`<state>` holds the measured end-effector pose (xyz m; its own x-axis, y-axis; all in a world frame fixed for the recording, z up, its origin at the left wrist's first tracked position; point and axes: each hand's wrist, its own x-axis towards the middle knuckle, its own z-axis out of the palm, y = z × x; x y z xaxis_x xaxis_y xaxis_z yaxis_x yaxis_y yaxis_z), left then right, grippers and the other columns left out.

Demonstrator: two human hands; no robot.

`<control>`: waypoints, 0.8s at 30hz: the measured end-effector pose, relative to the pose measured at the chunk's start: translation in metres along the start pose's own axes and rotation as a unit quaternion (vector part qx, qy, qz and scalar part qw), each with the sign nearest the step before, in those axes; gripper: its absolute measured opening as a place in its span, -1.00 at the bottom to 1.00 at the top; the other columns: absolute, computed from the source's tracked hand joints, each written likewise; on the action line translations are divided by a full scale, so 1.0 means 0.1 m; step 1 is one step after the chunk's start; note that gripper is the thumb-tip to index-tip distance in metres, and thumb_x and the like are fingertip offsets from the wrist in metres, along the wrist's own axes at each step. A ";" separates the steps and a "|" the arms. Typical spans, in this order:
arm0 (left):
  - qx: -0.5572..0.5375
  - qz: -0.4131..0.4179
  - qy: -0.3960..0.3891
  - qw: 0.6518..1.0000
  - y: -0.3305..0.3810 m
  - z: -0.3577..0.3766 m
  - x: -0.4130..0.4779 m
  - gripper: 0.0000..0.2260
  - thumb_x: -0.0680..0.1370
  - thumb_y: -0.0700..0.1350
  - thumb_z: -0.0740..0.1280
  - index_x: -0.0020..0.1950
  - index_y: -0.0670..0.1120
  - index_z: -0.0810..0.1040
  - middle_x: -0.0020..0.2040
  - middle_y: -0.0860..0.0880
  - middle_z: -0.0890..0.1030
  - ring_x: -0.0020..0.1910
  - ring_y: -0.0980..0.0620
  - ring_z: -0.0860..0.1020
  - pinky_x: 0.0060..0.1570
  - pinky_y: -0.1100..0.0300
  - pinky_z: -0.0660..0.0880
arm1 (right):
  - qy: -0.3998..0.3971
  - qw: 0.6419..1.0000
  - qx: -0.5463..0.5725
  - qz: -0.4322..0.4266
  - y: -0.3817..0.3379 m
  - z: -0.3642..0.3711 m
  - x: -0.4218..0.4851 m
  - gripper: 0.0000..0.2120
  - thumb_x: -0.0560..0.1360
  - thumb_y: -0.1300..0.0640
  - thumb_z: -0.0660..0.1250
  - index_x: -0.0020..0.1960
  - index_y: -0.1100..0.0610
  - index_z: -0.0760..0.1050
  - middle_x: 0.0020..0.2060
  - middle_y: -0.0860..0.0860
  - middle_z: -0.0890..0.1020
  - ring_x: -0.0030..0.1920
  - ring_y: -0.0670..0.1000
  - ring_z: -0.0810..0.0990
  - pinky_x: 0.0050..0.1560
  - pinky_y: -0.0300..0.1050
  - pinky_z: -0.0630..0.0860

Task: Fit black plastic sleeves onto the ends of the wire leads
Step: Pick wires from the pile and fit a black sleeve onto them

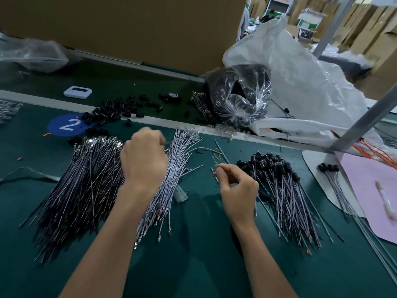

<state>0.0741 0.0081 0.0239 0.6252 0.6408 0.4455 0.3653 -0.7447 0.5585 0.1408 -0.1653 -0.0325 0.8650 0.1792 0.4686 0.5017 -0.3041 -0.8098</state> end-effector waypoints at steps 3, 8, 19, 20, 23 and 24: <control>-0.161 0.192 -0.033 0.968 0.25 0.09 -0.07 -0.92 0.50 -0.31 0.43 -0.07 -0.17 0.68 -0.10 -0.05 0.69 -0.19 -0.05 0.63 -0.16 0.06 0.58 | 0.005 0.978 0.168 0.125 -0.06 -0.06 0.21 -0.92 0.51 0.32 0.38 -0.09 0.23 0.65 -0.33 0.05 0.71 -0.31 0.02 0.69 -0.26 -0.26 0.57; -0.190 0.362 -0.120 0.905 0.44 0.45 -0.33 -0.88 0.45 -0.39 0.36 -0.12 -0.21 0.63 -0.07 -0.08 0.68 -0.15 -0.12 0.65 -0.21 0.00 0.60 | -0.098 0.894 0.317 0.300 -0.08 -0.21 0.54 -0.90 0.53 0.29 0.34 -0.11 0.24 0.63 -0.31 0.08 0.69 -0.32 -0.02 0.66 -0.29 -0.25 0.57; -0.168 0.417 -0.224 0.865 0.38 0.65 -0.51 -0.82 0.39 -0.42 0.28 -0.18 -0.20 0.60 -0.17 -0.08 0.64 -0.22 -0.18 0.60 -0.28 -0.01 0.53 | -0.098 0.872 0.386 0.286 -0.05 -0.22 0.52 -0.85 0.54 0.24 0.31 -0.15 0.21 0.61 -0.28 0.12 0.70 -0.32 0.03 0.68 -0.35 -0.21 0.57; -0.160 0.418 -0.238 0.862 0.37 0.67 -0.52 -0.81 0.41 -0.41 0.26 -0.15 -0.20 0.62 -0.13 -0.09 0.65 -0.19 -0.19 0.60 -0.25 -0.04 0.53 | -0.094 0.872 0.386 0.285 -0.04 -0.22 0.52 -0.86 0.55 0.24 0.30 -0.13 0.22 0.60 -0.30 0.10 0.69 -0.36 0.00 0.66 -0.36 -0.22 0.56; -0.167 0.420 -0.237 0.860 0.37 0.68 -0.53 -0.76 0.39 -0.40 0.25 -0.11 -0.17 0.65 -0.09 -0.07 0.67 -0.16 -0.19 0.62 -0.22 -0.05 0.55 | -0.090 0.885 0.369 0.271 -0.03 -0.21 0.52 -0.88 0.55 0.27 0.31 -0.12 0.24 0.60 -0.36 0.04 0.64 -0.45 -0.09 0.53 -0.43 -0.29 0.47; -0.191 0.413 -0.220 0.863 0.39 0.66 -0.54 -0.75 0.38 -0.38 0.26 -0.12 -0.14 0.67 -0.10 -0.03 0.69 -0.18 -0.13 0.63 -0.22 0.00 0.56 | -0.086 0.889 0.366 0.262 -0.02 -0.21 0.52 -0.89 0.55 0.28 0.31 -0.11 0.25 0.59 -0.39 0.03 0.62 -0.47 -0.11 0.48 -0.47 -0.32 0.42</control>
<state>0.1002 -0.0673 -0.0245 0.7955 -0.2734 0.5408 -0.5312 -0.7440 0.4053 0.1844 -0.1748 0.0010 0.9350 0.3509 -0.0514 -0.1607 0.2902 -0.9434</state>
